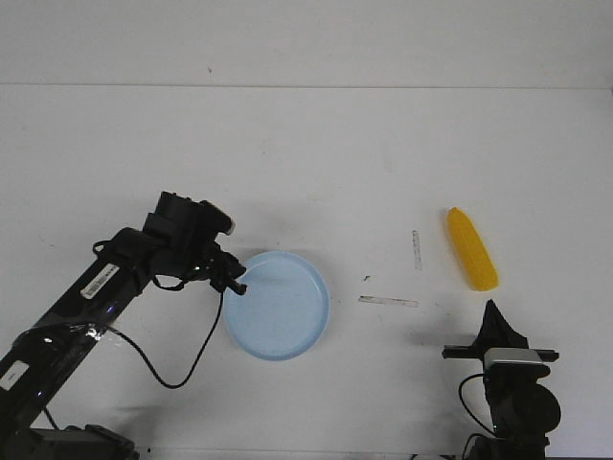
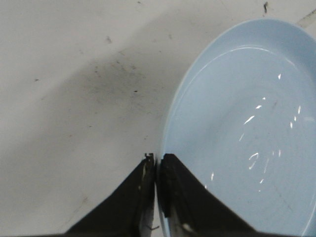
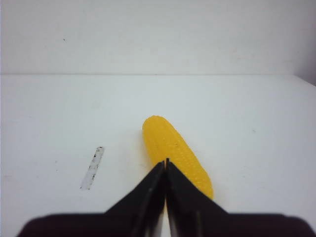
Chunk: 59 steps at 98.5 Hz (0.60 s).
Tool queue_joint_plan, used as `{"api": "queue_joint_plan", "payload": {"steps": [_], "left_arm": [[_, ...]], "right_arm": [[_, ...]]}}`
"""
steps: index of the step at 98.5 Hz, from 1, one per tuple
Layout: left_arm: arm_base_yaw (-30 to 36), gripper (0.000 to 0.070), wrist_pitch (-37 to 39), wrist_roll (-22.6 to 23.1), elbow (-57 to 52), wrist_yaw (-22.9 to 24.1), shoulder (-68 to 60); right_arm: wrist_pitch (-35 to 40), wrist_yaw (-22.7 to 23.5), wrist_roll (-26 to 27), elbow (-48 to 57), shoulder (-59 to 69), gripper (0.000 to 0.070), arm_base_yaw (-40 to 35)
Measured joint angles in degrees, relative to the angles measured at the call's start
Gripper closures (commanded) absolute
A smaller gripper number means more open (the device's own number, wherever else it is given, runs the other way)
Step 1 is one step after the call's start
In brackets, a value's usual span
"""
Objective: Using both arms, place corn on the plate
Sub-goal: 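Push the light blue plate with the left gripper toward the table center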
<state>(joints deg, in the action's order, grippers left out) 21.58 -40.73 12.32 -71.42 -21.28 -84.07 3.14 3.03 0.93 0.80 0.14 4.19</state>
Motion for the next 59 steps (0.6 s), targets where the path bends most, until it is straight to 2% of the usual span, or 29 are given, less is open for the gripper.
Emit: {"api": "queue_joint_plan", "payload": {"steps": [23,59], "left_arm": [[4.6,0.0700,6.5,0.2,0.0,0.1,-6.9],[4.9,0.0699,11.6,0.2,0.0,0.8,-14.9]], "right_arm": [[0.0,0.0,0.0,0.0,0.0,0.0694,0.0],[0.0,0.0,0.0,0.0,0.0,0.0694,0.0]]}}
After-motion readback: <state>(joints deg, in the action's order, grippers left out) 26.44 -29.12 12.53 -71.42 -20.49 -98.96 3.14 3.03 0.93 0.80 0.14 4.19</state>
